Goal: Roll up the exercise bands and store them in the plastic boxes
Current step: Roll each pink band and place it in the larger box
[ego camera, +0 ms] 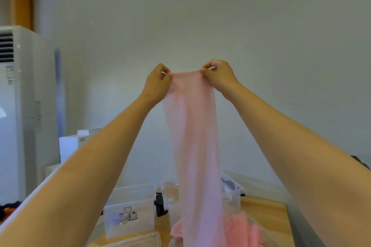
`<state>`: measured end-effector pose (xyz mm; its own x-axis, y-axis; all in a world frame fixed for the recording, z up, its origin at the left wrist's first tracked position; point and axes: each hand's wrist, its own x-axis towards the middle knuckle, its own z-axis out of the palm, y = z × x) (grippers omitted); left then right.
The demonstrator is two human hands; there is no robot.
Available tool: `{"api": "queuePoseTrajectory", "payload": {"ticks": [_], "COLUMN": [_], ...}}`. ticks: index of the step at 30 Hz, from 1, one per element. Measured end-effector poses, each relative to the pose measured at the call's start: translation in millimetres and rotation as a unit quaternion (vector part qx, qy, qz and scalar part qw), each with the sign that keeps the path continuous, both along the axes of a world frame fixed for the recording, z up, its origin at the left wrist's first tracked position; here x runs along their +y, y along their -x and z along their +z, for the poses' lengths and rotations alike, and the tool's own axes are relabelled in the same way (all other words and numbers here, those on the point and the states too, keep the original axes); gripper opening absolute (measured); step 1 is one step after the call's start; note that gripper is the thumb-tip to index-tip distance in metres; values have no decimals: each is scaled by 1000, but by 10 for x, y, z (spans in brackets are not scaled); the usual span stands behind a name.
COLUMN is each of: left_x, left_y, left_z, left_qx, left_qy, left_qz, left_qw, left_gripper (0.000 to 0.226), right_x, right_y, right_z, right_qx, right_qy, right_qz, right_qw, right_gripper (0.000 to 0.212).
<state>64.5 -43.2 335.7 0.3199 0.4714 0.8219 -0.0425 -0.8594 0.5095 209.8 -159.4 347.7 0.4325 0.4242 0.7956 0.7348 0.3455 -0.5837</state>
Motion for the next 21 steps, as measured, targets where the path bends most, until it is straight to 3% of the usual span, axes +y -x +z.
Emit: {"api": "queuePoseTrajectory", "payload": {"ticks": [3,6,10,13,17,21], "left_x": [-10,51,232,352,494,598], "left_y": [46,84,209,205,50,70], "left_z": [69,-119,-496,-752,-1127,-1431], "left_qx": [-35,41,182,326,243,254], "left_qy": [94,98,156,161,164,170], "left_qz": [-91,-88,-116,-38,-1,-11], "left_qw": [991,990,964,931,956,952], "left_gripper": [13,15,10,4,16,22], "right_x": [-65,-83,-27,95,298,339], "right_y": [54,65,-88,-178,-208,-265], "right_z": [68,-74,-505,-867,-1274,-1566], "right_qx": [42,25,28,-3,-30,-20], "right_qy": [-26,17,200,321,274,293], "right_qz": [41,23,51,60,25,38], "right_qw": [998,999,978,945,961,955], "right_gripper": [16,8,5,6,12,10]}}
